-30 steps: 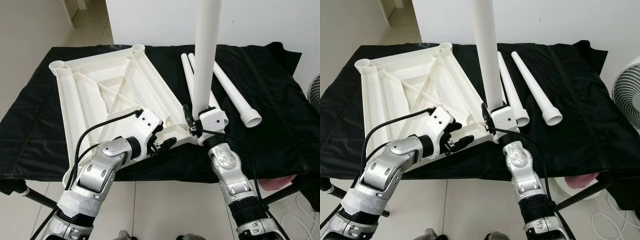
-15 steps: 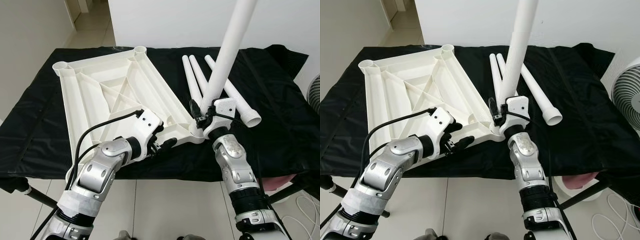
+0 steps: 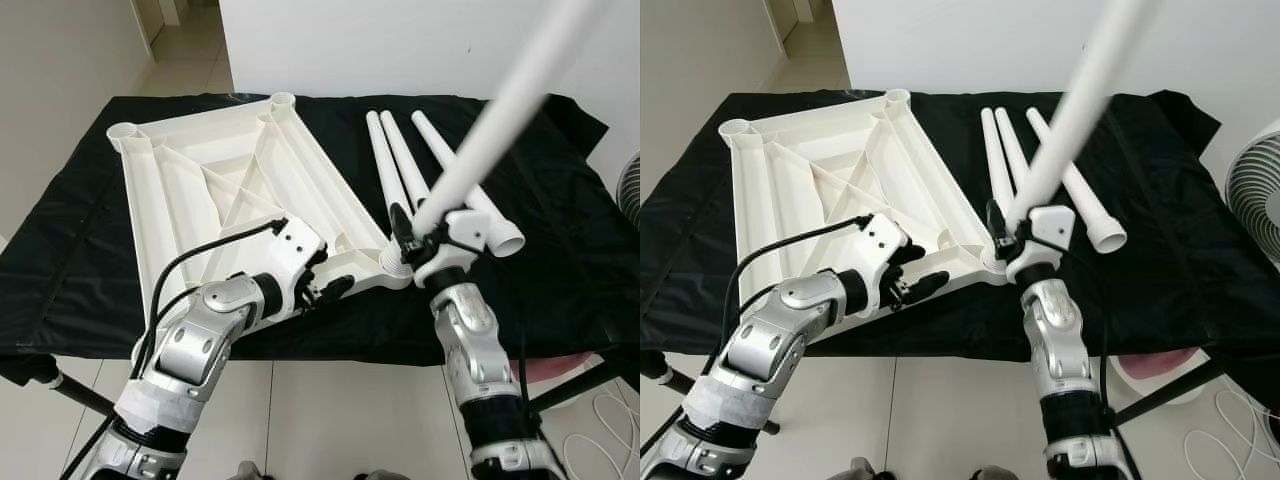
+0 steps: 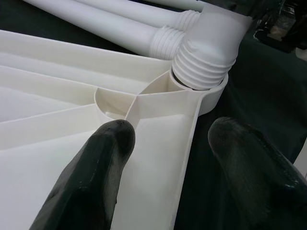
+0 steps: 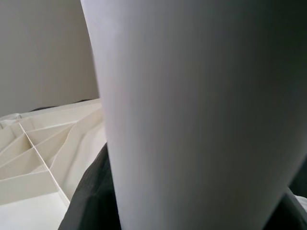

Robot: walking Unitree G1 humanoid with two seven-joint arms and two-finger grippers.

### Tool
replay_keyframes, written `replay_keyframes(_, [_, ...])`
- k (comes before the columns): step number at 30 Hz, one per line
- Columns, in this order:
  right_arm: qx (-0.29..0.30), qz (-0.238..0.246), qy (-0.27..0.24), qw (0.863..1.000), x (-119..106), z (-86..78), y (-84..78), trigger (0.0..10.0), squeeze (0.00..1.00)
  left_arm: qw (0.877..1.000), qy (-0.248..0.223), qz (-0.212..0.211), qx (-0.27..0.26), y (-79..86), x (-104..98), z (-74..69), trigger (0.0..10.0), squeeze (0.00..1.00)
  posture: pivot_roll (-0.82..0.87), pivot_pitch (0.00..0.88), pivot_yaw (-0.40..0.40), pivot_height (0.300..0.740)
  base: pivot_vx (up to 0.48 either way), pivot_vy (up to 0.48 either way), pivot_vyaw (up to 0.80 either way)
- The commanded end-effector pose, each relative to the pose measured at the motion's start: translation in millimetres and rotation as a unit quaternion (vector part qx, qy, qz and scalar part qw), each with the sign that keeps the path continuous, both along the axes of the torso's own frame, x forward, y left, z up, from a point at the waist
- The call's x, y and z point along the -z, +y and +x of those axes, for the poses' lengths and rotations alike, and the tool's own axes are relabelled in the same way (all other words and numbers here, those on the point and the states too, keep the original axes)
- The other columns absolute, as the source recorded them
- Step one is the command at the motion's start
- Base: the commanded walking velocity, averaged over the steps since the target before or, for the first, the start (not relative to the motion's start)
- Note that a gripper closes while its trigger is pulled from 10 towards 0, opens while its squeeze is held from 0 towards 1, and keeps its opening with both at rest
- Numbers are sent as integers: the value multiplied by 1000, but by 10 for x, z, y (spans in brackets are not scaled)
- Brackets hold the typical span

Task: Building children table

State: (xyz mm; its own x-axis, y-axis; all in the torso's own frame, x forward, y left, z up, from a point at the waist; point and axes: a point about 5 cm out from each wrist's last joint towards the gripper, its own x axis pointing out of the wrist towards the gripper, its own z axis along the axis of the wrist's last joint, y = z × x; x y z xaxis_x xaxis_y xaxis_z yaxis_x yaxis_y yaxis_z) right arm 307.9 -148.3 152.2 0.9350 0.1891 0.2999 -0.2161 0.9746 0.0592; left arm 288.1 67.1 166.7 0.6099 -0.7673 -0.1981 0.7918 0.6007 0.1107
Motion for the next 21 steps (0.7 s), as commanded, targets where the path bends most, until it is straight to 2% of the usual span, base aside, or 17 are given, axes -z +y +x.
replay_keyframes(1, [7, 1, 70, 998, 308, -69, -53, 10000, 0, 1000, 1, 6, -15, 5, 16, 14, 10000, 0, -150, 66, 55, 740, 0, 0, 0])
replay_keyframes(4, [5, 17, 75, 997, 333, -100, -54, 10000, 0, 1000, 1, 7, -13, 2, 17, 15, 10000, 0, -156, 75, 64, 740, 0, 0, 0])
replay_keyframes(9, [16, -7, 108, 994, 371, -40, -68, 10000, 0, 1000, 2, 7, -10, 0, 15, 20, 10000, 0, -160, 76, 67, 740, 0, 0, 0])
replay_keyframes(10, [21, -34, 124, 991, 384, 4, -64, 10000, 0, 1000, 2, 7, -9, -6, 14, 20, 10000, 0, -160, 76, 67, 740, 0, 0, 0])
replay_keyframes(14, [20, -49, 140, 989, 389, 48, -60, 10000, 0, 1000, 2, 7, -8, -12, 14, 20, 10000, 0, -160, 76, 67, 740, 0, 0, 0])
replay_keyframes(16, [3, -87, 156, 984, 344, 138, -30, 10000, 0, 1000, 2, 6, -7, -19, 12, 22, 10000, 0, -164, 73, 70, 740, 0, 0, 0])
replay_keyframes(21, [-27, -129, 163, 978, 254, 252, 12, 10000, 0, 1000, 1, 5, -8, -23, 8, 25, 10000, 0, -161, 69, 64, 740, 0, 0, 0])
